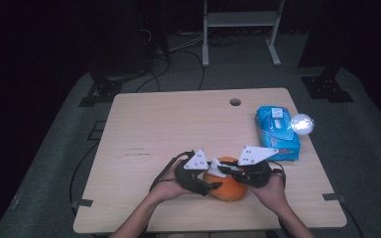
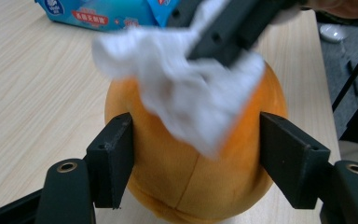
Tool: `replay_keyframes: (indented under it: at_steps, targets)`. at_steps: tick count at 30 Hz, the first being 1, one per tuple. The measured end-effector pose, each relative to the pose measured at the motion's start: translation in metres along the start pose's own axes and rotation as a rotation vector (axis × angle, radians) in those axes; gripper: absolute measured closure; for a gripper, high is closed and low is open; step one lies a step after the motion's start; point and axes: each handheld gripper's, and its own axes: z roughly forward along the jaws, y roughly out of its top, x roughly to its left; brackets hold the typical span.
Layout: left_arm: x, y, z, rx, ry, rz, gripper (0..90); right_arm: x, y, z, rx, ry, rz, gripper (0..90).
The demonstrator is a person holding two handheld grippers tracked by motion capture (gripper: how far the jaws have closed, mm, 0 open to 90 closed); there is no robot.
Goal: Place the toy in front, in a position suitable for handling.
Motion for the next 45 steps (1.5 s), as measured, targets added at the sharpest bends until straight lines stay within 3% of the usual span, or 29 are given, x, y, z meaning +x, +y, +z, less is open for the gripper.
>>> replay_keyframes:
  at_steps: [4, 7, 10, 11, 13, 15, 18, 21, 23, 27, 30, 32, 35, 37, 40, 42, 45]
  targets:
    - [0.004, -0.003, 0.0, -0.039, -0.02, -0.009, 24.5, -0.012, -0.008, -0.006, 0.01, -0.012, 0.034, 81.6]
    - [0.009, -0.006, 0.002, -0.045, -0.016, -0.056, 12.0, -0.016, -0.014, -0.01, 0.003, 0.005, 0.065, 81.6]
    - [0.013, -0.01, 0.006, -0.054, -0.051, -0.113, 11.0, -0.019, -0.016, -0.013, -0.002, 0.009, 0.084, 81.6]
    - [0.012, -0.01, 0.006, -0.059, -0.07, -0.105, 16.2, -0.019, -0.016, -0.014, -0.002, 0.008, 0.083, 81.6]
    - [0.01, -0.009, 0.005, -0.054, -0.056, -0.089, 26.2, -0.019, -0.015, -0.014, 0.003, 0.001, 0.075, 81.5]
    - [0.008, -0.006, 0.003, -0.051, -0.045, -0.071, 30.7, -0.017, -0.013, -0.016, 0.003, -0.012, 0.062, 81.6]
    - [0.005, -0.002, 0.003, -0.04, -0.033, -0.042, 32.3, -0.006, -0.003, -0.017, 0.017, -0.033, 0.007, 81.7]
    - [-0.002, 0.003, 0.003, -0.017, -0.014, -0.005, 32.3, 0.008, 0.004, -0.008, 0.017, 0.002, -0.025, 81.7]
    - [-0.005, 0.004, 0.004, -0.005, 0.003, 0.017, 32.4, 0.011, 0.006, -0.002, 0.025, -0.002, -0.046, 81.8]
    - [-0.005, 0.002, 0.004, 0.001, 0.002, 0.028, 32.6, 0.001, 0.005, -0.003, 0.015, -0.023, -0.004, 81.8]
    - [-0.004, -0.001, 0.004, 0.02, 0.003, 0.042, 32.7, -0.012, -0.002, -0.009, 0.024, -0.079, 0.031, 81.8]
    - [-0.002, -0.004, 0.004, 0.021, 0.001, 0.029, 32.5, -0.021, -0.008, -0.013, 0.026, -0.086, 0.062, 81.7]
    - [0.003, -0.008, 0.004, 0.008, -0.021, 0.006, 29.9, -0.03, -0.02, -0.017, 0.026, -0.061, 0.118, 81.7]
    - [0.008, -0.009, 0.003, -0.022, -0.057, -0.048, 23.3, -0.03, -0.024, -0.017, 0.02, -0.045, 0.134, 81.7]
    - [0.017, -0.011, 0.0, -0.106, -0.121, -0.174, 18.0, -0.025, -0.023, -0.016, 0.014, -0.015, 0.133, 81.7]
    - [0.019, -0.014, 0.002, -0.086, -0.134, -0.198, 19.3, -0.019, -0.021, -0.013, 0.023, 0.011, 0.11, 81.7]
    - [0.015, -0.017, 0.006, -0.058, -0.132, -0.173, 25.9, -0.011, -0.015, -0.008, 0.041, 0.01, 0.074, 81.6]
